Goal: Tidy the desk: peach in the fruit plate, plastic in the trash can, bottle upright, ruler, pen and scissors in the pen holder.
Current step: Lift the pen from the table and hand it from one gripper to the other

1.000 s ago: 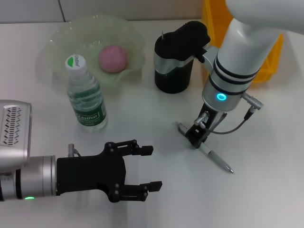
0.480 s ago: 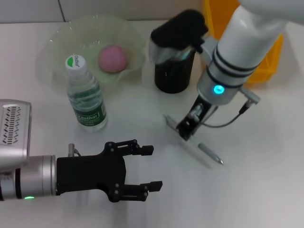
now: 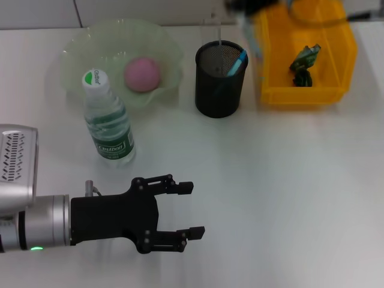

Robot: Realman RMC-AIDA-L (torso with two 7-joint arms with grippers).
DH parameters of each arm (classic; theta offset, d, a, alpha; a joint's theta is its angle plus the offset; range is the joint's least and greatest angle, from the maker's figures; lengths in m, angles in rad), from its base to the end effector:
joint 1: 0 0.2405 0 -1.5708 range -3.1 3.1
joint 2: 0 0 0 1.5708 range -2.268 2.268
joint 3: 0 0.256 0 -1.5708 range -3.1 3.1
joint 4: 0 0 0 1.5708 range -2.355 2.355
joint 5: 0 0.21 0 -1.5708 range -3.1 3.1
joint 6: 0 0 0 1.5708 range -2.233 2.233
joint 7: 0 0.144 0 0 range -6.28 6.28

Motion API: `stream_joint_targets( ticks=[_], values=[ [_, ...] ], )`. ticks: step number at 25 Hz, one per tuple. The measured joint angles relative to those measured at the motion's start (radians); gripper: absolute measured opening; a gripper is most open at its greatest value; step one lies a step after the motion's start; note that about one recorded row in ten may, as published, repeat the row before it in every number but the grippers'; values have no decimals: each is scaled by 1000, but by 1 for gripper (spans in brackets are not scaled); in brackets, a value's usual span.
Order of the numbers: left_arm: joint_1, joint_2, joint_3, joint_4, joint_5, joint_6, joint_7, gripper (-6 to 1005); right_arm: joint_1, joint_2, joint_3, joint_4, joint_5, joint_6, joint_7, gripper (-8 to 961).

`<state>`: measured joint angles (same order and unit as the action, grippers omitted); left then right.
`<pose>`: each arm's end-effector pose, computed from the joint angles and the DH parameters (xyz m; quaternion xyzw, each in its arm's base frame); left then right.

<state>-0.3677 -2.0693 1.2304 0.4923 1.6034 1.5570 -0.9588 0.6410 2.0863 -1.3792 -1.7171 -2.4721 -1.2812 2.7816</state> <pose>-0.2687 0.2520 -0.0633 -0.9569 -0.0886 -0.2726 0.0465 0.0494 0.3809 0.0502 -0.9135 0.2449 0.0890 0.3124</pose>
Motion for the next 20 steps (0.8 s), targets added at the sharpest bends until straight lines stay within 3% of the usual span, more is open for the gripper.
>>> stream_joint_targets(
  ticks=[2, 3, 4, 6, 8, 12, 16, 17, 18, 20],
  values=[
    [-1, 0, 0, 0, 0, 0, 0, 798, -77, -2, -2, -30, 99, 136, -90, 131],
    [-3, -1, 2, 0, -1, 0, -1, 798, -144, -4, -8, -5, 235, 275, -226, 131],
    [-3, -1, 2, 0, -1, 0, -1, 798, -144, -4, -8, -5, 235, 275, -226, 131],
    [-4, -1, 4, 0, -2, 0, -2, 798, -180, -4, -8, 71, 380, 362, -366, 130],
    [-5, -1, 4, 0, -1, 0, -10, 798, -192, -5, 0, 179, 565, 378, -516, 130],
    [-5, -1, 4, 1, 1, 0, -19, 797, -207, -4, 1, 219, 619, 389, -597, 138],
    [-11, -2, 5, 1, 4, 0, -26, 797, -229, 0, -30, 300, 728, 434, -799, 147],
    [-12, -2, 5, 0, 4, -1, -26, 797, -234, 1, -41, 334, 793, 443, -880, 149],
    [-14, -2, 5, 0, 5, 0, -27, 797, -241, 1, -53, 415, 961, 449, -1044, 151],
    [-14, -2, 5, 0, 5, 0, -28, 798, -242, 0, -55, 455, 1043, 444, -1117, 155]
  ],
)
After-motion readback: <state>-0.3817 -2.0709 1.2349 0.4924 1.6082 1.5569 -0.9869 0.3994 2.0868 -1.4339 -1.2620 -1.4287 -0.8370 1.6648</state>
